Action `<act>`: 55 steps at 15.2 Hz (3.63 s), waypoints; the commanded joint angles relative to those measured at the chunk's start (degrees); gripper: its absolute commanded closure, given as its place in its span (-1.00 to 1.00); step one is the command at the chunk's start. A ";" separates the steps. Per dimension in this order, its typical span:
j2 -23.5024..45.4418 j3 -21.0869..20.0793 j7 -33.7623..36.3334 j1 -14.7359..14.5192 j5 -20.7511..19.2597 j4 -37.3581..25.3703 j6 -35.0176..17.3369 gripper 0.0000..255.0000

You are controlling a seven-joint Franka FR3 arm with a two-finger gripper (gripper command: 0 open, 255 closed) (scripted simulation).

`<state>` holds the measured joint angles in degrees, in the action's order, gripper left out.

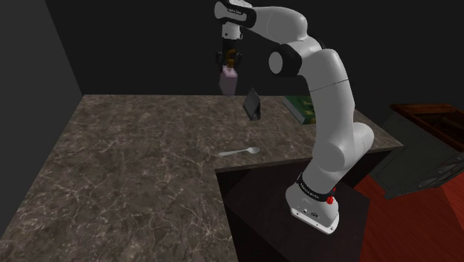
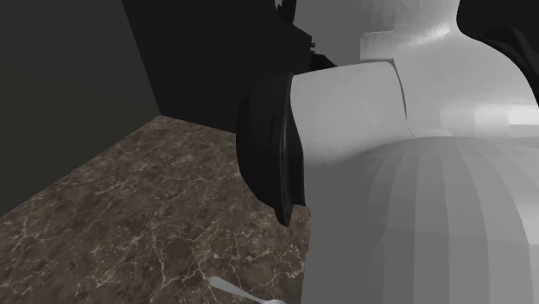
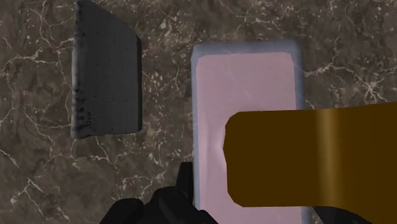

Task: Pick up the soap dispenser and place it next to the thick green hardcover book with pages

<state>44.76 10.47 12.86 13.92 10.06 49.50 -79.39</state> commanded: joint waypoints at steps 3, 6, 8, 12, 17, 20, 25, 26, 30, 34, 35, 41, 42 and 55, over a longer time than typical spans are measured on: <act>-5.52 0.80 -1.90 0.29 -0.70 7.44 -1.75 1.00; -12.21 1.93 -4.66 0.93 -1.82 17.11 -4.56 1.00; -15.91 2.67 -6.43 1.53 -2.58 22.09 -5.77 1.00; -22.18 4.22 -9.95 3.01 -4.17 29.89 -7.24 1.00; -28.53 6.29 -14.46 5.23 -6.31 36.84 -7.90 1.00; -31.68 7.63 -17.29 6.72 -7.64 39.85 -7.86 1.00; -35.91 10.03 -22.30 9.42 -9.88 43.21 -7.28 1.00; -36.60 10.53 -23.35 9.99 -10.32 43.65 -7.11 1.00; -38.84 12.64 -27.76 12.36 -12.01 44.69 -6.27 1.00; -40.19 14.88 -32.51 14.88 -13.52 44.60 -5.26 1.00; -40.38 15.46 -33.75 15.53 -13.85 44.40 -4.99 1.00; -40.19 19.10 -41.75 19.70 -15.31 41.72 -3.26 1.00; -39.92 19.72 -43.18 20.46 -15.43 41.02 -2.95 1.00; -29.12 27.44 -64.08 33.94 -12.21 23.83 2.48 1.00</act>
<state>14.55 37.45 -49.55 46.64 -2.65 74.89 -77.33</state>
